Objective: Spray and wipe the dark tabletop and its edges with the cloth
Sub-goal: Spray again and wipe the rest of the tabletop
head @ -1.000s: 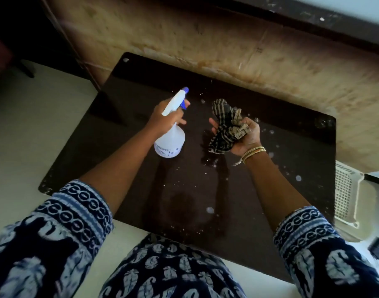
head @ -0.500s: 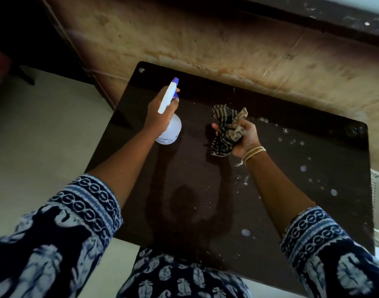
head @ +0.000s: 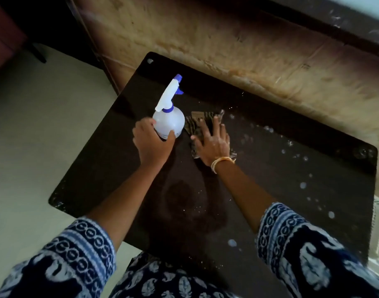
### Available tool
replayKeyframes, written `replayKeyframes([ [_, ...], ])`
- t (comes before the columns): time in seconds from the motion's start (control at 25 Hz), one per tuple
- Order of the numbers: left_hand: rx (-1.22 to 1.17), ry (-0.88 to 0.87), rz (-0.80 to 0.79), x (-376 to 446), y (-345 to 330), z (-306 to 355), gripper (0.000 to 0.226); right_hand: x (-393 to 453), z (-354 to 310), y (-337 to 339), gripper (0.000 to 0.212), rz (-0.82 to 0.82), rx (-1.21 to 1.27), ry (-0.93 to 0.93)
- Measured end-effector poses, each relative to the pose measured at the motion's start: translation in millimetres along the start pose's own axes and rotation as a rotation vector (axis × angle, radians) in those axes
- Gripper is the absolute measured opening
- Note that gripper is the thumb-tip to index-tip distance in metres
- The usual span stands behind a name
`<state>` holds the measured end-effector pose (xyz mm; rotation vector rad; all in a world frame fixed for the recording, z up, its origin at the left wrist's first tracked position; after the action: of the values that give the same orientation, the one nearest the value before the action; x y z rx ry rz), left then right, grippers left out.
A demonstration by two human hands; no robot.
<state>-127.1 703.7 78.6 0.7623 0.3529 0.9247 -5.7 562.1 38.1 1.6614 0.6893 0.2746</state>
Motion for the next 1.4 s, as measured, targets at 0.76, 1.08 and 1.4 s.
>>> replayKeyframes([
  [0.76, 0.497, -0.288, -0.174, -62.8, -47.7, -11.7, 0.03, 76.7, 72.5, 0.0, 0.053, 0.192, -0.108, 0.163],
  [1.08, 0.576, -0.288, -0.056, -72.7, -53.0, -17.9, 0.027, 151.7, 85.7, 23.0, 0.05, 0.144, -0.144, -0.009],
  [1.4, 0.557, -0.3, -0.023, -78.3, -54.8, -18.6, 0.028, 166.2, 67.5, 22.3, 0.055, 0.146, -0.059, -0.178],
])
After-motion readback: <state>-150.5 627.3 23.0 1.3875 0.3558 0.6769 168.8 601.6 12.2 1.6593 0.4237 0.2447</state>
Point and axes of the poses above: each hand's wrist, its own x-axis towards the middle knuckle, its own y-axis out of the back of the hand, z = x × y, the point moved 2 cm from there along x, towards the middle knuckle, and after that the axes turned 2 degrees about -z, right-handed, at the moved point
